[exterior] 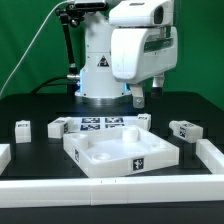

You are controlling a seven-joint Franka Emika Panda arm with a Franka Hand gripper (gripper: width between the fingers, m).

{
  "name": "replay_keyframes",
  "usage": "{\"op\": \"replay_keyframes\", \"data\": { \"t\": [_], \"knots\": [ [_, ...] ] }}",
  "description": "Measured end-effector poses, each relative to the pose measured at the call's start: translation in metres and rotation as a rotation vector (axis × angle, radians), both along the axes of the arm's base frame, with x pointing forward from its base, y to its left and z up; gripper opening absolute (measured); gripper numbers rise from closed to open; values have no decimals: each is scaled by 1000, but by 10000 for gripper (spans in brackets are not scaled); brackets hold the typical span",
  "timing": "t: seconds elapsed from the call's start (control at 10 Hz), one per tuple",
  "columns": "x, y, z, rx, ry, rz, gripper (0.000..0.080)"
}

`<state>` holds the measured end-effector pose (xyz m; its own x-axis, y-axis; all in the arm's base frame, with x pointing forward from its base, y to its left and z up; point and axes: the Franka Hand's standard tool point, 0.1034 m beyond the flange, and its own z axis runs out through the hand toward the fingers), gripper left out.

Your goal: Assemble one leg

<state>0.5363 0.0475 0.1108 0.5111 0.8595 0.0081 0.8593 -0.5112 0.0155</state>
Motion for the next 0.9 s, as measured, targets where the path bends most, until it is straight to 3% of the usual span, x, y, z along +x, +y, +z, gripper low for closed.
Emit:
{"op": "replay_keyframes", "data": {
  "t": [0.7, 0.9],
  "knots": [
    [-1, -1, -3, 1, -1, 17, 650],
    [-15, -14, -16, 3, -41, 158, 650]
  ]
}}
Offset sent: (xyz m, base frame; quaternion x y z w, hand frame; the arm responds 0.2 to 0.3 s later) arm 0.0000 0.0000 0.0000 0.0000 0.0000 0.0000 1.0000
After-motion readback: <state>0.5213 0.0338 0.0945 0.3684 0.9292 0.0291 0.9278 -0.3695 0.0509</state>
